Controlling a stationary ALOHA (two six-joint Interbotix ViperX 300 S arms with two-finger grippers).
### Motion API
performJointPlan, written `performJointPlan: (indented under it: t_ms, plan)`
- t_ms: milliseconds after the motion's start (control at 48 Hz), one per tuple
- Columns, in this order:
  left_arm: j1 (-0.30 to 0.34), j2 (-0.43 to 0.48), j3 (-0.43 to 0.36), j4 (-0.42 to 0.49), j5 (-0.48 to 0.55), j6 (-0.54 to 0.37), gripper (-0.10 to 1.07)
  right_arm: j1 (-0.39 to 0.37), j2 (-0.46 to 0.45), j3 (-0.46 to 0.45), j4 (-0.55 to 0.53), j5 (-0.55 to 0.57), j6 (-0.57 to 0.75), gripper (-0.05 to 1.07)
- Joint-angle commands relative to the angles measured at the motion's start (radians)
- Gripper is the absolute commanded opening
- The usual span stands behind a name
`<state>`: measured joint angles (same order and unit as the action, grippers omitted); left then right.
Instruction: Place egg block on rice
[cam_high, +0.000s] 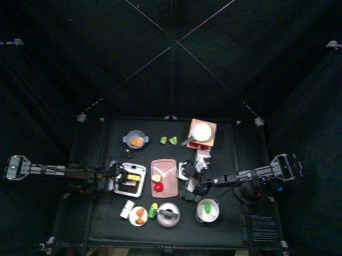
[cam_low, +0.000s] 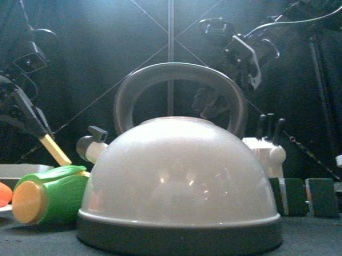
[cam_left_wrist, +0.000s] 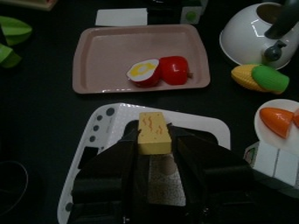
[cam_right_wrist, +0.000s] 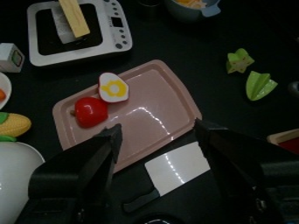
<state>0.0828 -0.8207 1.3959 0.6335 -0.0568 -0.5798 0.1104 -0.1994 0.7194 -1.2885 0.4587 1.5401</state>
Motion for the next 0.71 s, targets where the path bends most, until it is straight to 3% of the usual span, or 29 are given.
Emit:
performJointPlan:
  t_ms: [0,292,688]
  plan:
    - [-0.029,-0.026,-0.006,-0.048,0.029,0.003,0.57,-0.003,-0.011,-0.009,-0.006,-0.002,0.002,0.96]
    - [-0.138,-0.133,-0.012,-0.123,0.135,0.005,0.57,-0.003,0.017,-0.011,-0.009,-0.003,0.002,0.96]
    - [-0.143,-0.133,-0.017,-0.156,0.169,0.003,0.57,0.005,0.025,-0.015,-0.017,-0.008,-0.002,0.96]
